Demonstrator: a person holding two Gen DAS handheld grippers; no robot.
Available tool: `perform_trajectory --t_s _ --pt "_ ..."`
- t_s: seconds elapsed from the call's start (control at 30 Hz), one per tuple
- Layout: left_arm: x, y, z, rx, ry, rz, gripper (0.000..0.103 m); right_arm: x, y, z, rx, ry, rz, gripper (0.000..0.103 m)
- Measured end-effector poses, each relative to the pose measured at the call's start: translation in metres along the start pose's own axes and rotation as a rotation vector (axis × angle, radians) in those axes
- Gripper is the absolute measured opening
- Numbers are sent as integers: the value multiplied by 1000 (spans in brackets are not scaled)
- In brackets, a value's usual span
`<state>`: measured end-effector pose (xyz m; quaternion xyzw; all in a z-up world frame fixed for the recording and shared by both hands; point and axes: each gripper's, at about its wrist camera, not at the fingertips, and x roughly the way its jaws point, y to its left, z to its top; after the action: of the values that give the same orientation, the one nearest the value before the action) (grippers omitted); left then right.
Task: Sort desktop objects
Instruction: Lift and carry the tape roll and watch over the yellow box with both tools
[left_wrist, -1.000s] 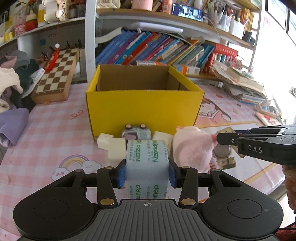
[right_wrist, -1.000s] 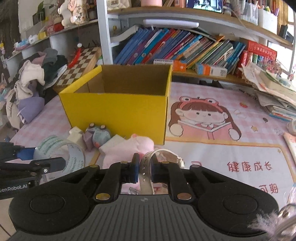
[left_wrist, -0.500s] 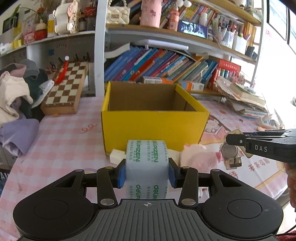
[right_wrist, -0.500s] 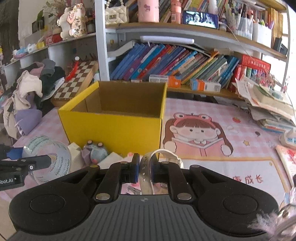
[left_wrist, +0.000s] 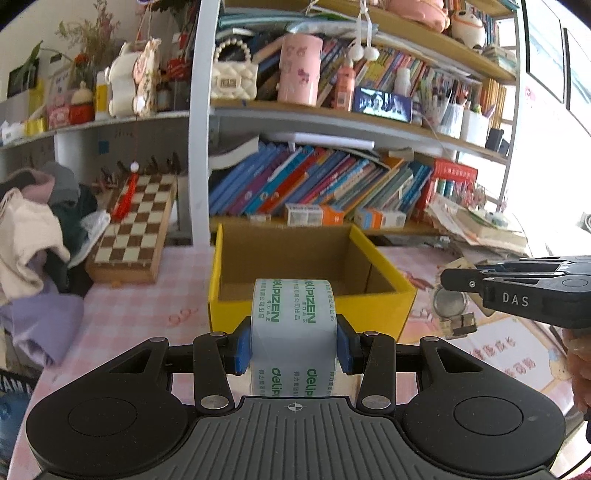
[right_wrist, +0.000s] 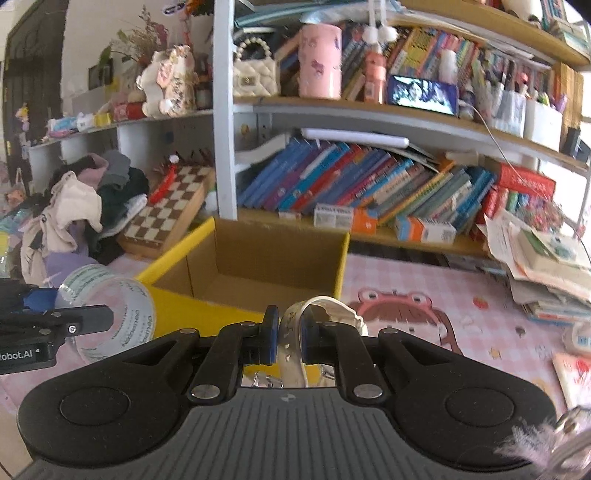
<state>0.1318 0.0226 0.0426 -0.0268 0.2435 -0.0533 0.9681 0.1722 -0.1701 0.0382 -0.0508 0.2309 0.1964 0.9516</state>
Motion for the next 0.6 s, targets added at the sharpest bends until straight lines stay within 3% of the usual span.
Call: perform_trajectory --t_s 0.37,0.6 --pt "16 -7 40 43 -75 24 42 23 -5 42 -84 -82 103 11" --pt "41 -7 59 56 -77 46 42 53 -9 67 -130 -98 180 11"
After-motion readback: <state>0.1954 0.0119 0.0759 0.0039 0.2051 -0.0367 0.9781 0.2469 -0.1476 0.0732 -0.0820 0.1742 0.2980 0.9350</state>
